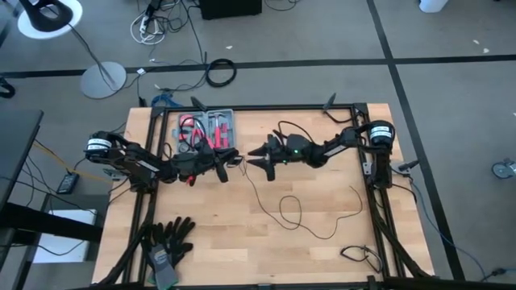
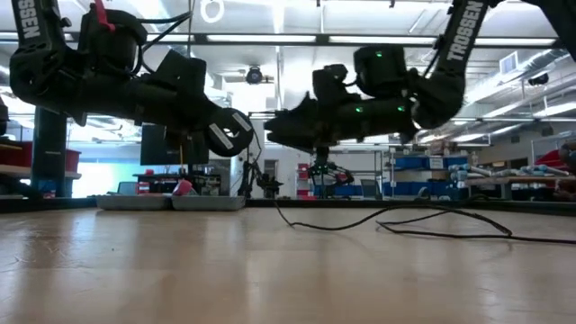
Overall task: Coil cords
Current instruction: Coil the black wire onto the spool
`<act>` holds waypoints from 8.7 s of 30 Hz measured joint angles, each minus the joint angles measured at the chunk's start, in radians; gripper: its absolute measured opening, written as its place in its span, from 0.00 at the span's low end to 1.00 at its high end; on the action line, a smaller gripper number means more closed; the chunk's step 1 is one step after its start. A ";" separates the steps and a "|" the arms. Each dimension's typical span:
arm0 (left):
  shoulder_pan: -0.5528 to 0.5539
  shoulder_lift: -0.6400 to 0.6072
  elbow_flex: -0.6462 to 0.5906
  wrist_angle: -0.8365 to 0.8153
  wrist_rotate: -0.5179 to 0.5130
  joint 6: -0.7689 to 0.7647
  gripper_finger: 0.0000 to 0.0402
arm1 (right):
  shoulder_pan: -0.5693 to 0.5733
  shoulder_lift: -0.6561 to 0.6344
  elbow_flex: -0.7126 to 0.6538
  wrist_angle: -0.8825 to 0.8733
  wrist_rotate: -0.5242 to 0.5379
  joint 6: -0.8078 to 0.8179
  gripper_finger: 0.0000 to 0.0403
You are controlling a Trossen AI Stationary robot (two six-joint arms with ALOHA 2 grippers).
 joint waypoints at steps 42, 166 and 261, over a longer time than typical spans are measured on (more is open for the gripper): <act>0.000 0.000 0.030 0.051 0.019 0.095 0.02 | -0.040 0.000 0.189 -0.251 -0.220 -0.135 0.02; 0.080 -0.278 0.140 -0.767 0.433 -0.068 0.10 | 0.004 -0.053 0.187 -0.453 -0.291 -0.132 0.00; 0.023 -0.278 -0.071 -0.125 -0.080 -0.074 0.00 | 0.042 0.255 0.175 0.024 0.345 0.180 0.46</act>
